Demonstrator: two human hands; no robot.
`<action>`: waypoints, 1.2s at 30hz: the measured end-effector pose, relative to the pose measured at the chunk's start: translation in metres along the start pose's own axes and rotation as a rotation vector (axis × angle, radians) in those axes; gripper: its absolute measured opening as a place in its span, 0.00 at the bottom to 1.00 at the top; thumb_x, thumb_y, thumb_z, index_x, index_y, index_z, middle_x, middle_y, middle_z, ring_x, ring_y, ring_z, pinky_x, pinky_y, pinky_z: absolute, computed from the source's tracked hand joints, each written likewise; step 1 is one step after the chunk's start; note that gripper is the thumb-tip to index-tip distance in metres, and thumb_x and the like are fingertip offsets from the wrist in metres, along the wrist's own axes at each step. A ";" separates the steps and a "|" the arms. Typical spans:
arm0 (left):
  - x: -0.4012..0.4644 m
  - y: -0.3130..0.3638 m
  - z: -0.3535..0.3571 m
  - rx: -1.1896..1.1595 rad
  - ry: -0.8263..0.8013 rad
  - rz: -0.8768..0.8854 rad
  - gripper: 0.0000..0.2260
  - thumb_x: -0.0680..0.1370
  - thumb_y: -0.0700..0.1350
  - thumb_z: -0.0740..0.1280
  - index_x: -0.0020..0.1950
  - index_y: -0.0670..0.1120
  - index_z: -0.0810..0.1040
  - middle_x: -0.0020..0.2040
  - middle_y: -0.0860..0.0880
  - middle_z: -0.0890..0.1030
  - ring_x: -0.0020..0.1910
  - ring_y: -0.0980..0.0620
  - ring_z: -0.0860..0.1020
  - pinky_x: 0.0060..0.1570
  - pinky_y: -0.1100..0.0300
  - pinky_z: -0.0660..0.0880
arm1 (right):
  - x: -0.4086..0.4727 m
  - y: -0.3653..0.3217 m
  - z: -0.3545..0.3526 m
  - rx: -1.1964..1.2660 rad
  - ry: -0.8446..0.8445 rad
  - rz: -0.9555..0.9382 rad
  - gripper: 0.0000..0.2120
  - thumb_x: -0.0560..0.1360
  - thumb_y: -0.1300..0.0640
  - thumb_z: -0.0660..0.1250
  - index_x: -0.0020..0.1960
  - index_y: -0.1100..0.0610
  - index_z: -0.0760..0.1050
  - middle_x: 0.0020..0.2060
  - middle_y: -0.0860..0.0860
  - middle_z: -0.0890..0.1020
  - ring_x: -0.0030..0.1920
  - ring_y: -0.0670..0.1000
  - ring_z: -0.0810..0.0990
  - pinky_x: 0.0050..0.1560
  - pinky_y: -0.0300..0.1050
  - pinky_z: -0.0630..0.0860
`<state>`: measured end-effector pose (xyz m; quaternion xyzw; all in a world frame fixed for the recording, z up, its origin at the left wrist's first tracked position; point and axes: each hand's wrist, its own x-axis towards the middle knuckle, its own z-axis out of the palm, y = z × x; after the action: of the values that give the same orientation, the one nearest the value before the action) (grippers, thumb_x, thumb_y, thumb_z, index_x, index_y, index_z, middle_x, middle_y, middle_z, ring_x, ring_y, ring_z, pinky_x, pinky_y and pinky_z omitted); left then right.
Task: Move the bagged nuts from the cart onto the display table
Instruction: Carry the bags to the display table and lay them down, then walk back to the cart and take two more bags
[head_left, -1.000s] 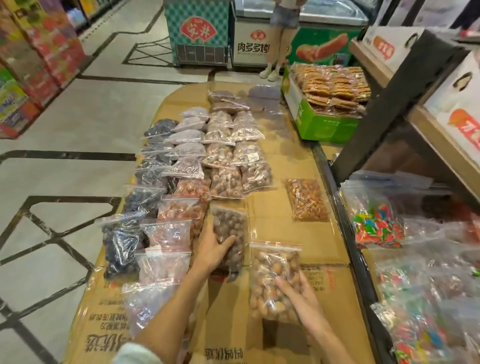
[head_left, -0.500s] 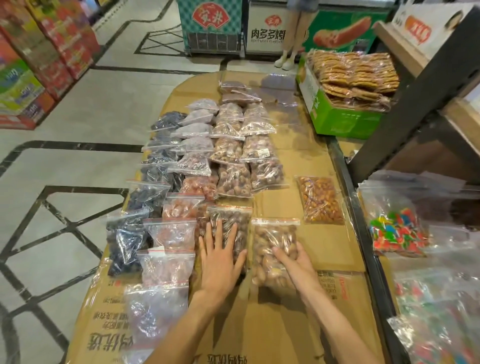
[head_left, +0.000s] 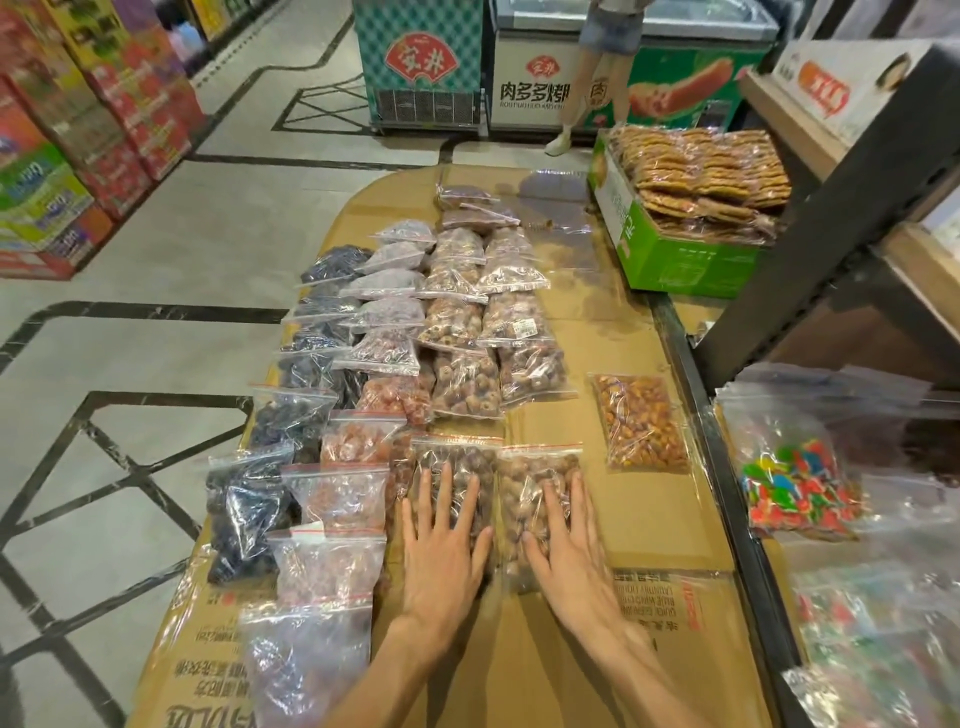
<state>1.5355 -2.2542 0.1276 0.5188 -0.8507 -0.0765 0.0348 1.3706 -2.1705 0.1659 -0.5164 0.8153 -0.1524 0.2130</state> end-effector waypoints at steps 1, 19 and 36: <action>0.001 0.001 0.000 -0.003 -0.001 -0.006 0.29 0.85 0.62 0.46 0.85 0.53 0.53 0.86 0.42 0.50 0.85 0.39 0.45 0.78 0.33 0.58 | 0.001 -0.001 0.001 -0.008 0.005 0.005 0.37 0.87 0.41 0.54 0.85 0.43 0.33 0.80 0.48 0.22 0.82 0.50 0.25 0.82 0.48 0.34; -0.033 -0.005 -0.051 0.029 -0.130 0.091 0.33 0.83 0.67 0.33 0.85 0.54 0.46 0.85 0.44 0.46 0.82 0.38 0.38 0.82 0.37 0.48 | -0.038 -0.013 -0.031 -0.100 -0.063 0.015 0.49 0.81 0.35 0.65 0.85 0.43 0.34 0.84 0.50 0.31 0.84 0.53 0.31 0.81 0.54 0.36; -0.211 0.079 -0.090 0.011 -0.200 0.587 0.35 0.83 0.67 0.38 0.81 0.53 0.67 0.82 0.50 0.64 0.81 0.43 0.64 0.79 0.49 0.42 | -0.305 0.035 -0.071 -0.190 0.045 0.251 0.47 0.74 0.24 0.55 0.86 0.46 0.50 0.84 0.54 0.59 0.84 0.60 0.56 0.82 0.58 0.54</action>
<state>1.5754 -2.0402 0.2338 0.2410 -0.9639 -0.1091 -0.0315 1.4220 -1.8771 0.2690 -0.4248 0.8888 -0.0583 0.1620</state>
